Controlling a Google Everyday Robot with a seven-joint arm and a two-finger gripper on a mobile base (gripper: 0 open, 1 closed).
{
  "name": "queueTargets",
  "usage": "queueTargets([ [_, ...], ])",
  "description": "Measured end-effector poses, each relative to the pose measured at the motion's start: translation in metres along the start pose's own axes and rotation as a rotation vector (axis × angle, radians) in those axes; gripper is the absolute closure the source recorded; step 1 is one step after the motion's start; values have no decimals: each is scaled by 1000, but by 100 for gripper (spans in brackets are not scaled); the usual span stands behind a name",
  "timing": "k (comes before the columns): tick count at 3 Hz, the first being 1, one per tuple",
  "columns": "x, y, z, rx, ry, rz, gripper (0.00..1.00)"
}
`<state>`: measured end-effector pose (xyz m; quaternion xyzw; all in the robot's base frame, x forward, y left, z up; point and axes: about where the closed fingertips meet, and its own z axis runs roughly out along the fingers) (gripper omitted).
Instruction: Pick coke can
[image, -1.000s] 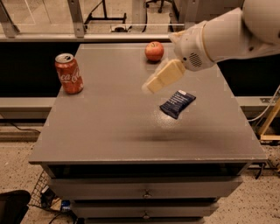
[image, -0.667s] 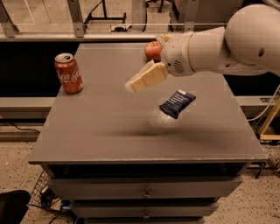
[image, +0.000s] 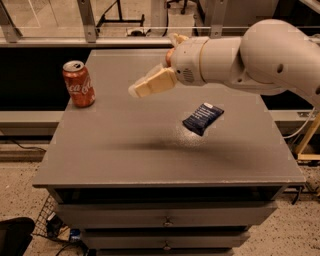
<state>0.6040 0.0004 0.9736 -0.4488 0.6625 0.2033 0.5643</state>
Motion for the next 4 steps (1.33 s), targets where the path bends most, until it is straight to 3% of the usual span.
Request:
queueTargets([
  [1,0,4,39,-41,-38,-2,0],
  [3,-5,6,123,-91,-177,15,0],
  [4,-7,12,149,-111,-197,27,0],
])
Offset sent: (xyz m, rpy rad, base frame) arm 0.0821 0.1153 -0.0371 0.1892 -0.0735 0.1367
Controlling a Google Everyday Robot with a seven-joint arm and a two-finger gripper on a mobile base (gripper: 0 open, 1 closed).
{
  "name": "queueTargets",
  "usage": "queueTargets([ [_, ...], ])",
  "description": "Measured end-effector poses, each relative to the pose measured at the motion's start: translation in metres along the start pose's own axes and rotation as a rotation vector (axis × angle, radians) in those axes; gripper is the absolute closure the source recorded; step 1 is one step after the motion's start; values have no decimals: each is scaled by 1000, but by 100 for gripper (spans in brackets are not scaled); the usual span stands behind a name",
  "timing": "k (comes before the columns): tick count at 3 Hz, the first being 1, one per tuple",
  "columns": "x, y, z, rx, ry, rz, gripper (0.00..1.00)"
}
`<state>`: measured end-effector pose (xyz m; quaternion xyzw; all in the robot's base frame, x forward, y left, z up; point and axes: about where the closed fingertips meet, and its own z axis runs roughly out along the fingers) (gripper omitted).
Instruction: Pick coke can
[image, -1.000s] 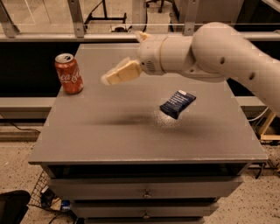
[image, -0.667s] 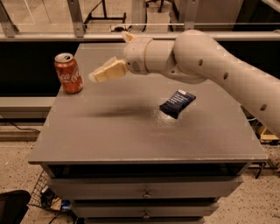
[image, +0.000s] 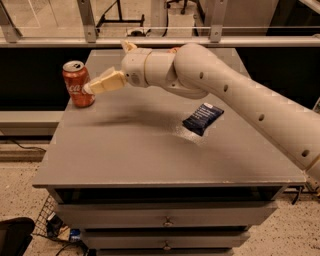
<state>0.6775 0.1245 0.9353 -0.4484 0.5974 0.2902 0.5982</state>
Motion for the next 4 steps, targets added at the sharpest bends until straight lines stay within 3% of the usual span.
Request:
queueTargets([
  [1,7,8,20,-26,8,27,0],
  [3,16,32,66,-100,-19,145,0],
  [4,12,39,79,-106,-56,157,17],
])
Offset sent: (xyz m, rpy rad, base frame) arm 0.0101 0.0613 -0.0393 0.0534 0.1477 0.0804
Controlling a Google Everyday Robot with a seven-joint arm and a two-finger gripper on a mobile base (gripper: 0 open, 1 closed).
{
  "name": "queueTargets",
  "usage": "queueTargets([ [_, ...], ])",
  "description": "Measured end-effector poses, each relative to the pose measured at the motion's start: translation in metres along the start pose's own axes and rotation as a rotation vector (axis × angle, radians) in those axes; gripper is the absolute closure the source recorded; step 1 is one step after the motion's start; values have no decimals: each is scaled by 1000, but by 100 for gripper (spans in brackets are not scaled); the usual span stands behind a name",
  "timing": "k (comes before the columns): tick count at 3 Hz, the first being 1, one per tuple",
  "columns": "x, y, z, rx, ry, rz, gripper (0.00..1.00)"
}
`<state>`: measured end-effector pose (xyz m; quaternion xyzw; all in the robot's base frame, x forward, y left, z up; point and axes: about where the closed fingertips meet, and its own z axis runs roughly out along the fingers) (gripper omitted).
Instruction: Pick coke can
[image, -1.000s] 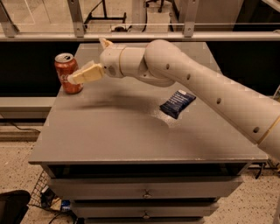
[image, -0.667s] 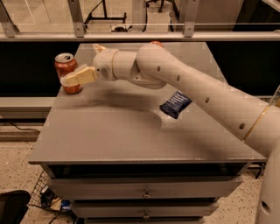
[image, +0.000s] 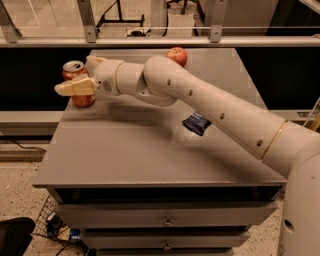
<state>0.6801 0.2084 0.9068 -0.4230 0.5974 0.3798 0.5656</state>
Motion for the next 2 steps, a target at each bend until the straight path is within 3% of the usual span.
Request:
queueTargets([
  [1,-1,7,15,-18,-44,5,42],
  [2,-2,9,16,-21,-41,4,64],
])
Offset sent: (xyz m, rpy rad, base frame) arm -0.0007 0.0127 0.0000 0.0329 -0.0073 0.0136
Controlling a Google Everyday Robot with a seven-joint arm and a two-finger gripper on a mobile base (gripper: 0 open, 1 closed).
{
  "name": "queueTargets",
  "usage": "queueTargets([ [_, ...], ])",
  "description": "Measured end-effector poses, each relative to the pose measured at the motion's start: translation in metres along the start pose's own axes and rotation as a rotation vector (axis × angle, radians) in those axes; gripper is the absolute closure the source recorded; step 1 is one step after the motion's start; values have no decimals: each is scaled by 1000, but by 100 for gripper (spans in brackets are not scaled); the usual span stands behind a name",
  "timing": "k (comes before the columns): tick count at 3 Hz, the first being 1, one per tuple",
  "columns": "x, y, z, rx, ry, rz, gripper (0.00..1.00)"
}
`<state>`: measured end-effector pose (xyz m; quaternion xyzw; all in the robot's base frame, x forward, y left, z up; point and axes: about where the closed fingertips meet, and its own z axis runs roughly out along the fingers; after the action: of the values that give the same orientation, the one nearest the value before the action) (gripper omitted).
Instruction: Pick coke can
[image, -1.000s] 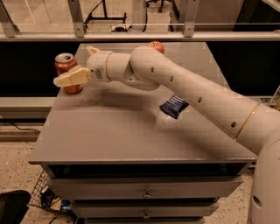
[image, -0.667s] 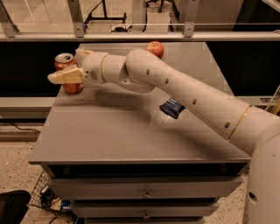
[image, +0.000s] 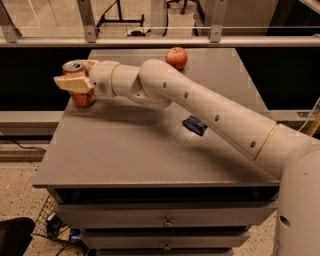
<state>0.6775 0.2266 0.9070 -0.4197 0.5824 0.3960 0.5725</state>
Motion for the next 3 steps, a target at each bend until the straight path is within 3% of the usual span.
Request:
queueTargets([
  [1,0,2,2,-4,-1,0,88],
  [2,-1,4,4,-8,-1,0,100],
  [3,-1,4,4,-8,-1,0,100],
])
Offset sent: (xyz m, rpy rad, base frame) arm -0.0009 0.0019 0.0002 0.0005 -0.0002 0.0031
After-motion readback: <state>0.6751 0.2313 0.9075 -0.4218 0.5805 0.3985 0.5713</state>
